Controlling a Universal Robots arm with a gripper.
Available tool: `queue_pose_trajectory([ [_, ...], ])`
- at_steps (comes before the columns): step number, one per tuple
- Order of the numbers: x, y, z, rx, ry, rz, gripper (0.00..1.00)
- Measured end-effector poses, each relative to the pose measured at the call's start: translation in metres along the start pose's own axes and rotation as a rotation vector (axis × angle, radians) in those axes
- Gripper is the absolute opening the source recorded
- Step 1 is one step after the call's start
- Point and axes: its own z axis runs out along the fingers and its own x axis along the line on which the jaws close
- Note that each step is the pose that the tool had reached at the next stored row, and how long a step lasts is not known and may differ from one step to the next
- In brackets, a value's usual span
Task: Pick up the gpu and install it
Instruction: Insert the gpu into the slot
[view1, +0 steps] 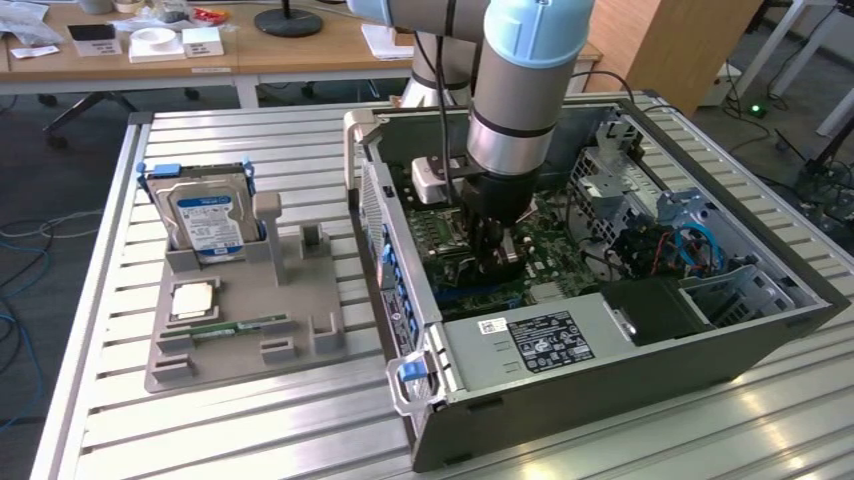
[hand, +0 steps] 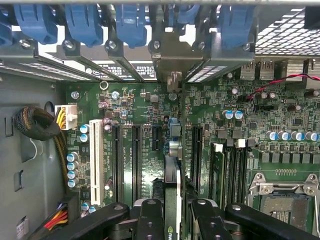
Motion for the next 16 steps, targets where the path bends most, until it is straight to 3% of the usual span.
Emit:
queue_pose_trajectory([
  [16,0.0,0.0001,0.0016,-0.0001,-0.0002,0.0,0.26],
])
